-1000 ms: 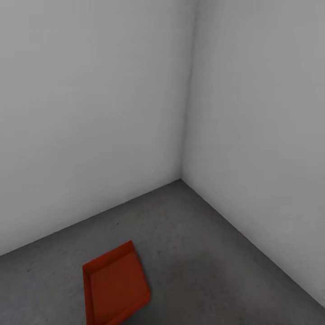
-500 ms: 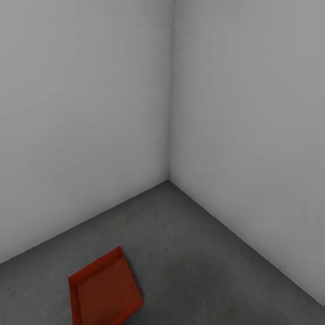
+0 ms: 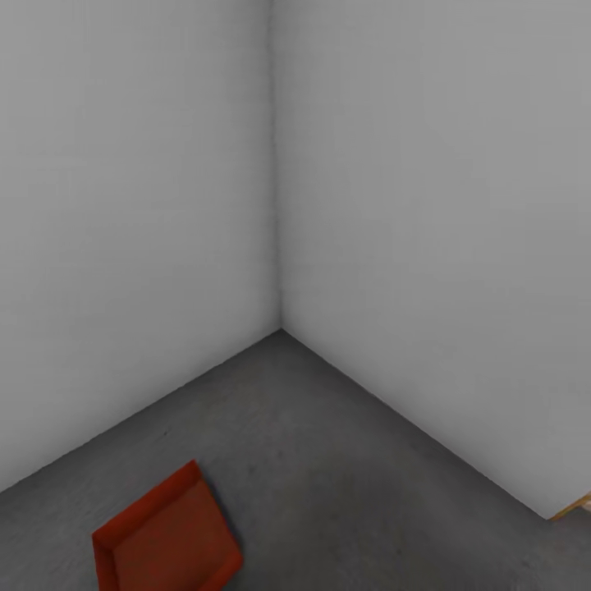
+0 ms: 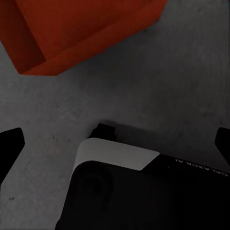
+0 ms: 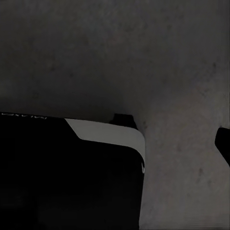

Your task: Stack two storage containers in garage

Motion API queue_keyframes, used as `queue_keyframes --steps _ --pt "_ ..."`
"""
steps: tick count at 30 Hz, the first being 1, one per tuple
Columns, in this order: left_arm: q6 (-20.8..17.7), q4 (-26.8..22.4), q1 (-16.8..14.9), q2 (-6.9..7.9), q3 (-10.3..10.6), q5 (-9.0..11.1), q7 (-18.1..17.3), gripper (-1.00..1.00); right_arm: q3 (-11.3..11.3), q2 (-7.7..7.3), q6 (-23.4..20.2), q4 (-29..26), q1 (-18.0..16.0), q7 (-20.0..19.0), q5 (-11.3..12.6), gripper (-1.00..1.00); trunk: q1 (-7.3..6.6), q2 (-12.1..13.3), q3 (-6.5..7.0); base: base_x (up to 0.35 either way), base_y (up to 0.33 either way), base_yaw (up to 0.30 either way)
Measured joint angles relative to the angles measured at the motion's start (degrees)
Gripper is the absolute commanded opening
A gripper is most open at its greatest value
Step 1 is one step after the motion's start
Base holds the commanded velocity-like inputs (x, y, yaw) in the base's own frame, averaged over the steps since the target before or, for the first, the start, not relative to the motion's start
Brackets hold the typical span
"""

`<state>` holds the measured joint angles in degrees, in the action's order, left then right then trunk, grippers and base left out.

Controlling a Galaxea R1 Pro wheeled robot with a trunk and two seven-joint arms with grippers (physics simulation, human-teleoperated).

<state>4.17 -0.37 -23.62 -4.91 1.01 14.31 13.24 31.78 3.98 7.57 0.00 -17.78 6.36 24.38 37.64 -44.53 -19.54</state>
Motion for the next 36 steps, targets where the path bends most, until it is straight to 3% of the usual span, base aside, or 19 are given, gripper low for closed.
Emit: queue_keyframes --steps 36 --pt "0.0 0.0 0.0 0.0 0.03 0.0 0.0 1.0 0.0 -0.05 0.0 -0.01 -0.01 0.0 0.0 1.0 0.0 0.0 0.02 0.0 0.0 -0.294"
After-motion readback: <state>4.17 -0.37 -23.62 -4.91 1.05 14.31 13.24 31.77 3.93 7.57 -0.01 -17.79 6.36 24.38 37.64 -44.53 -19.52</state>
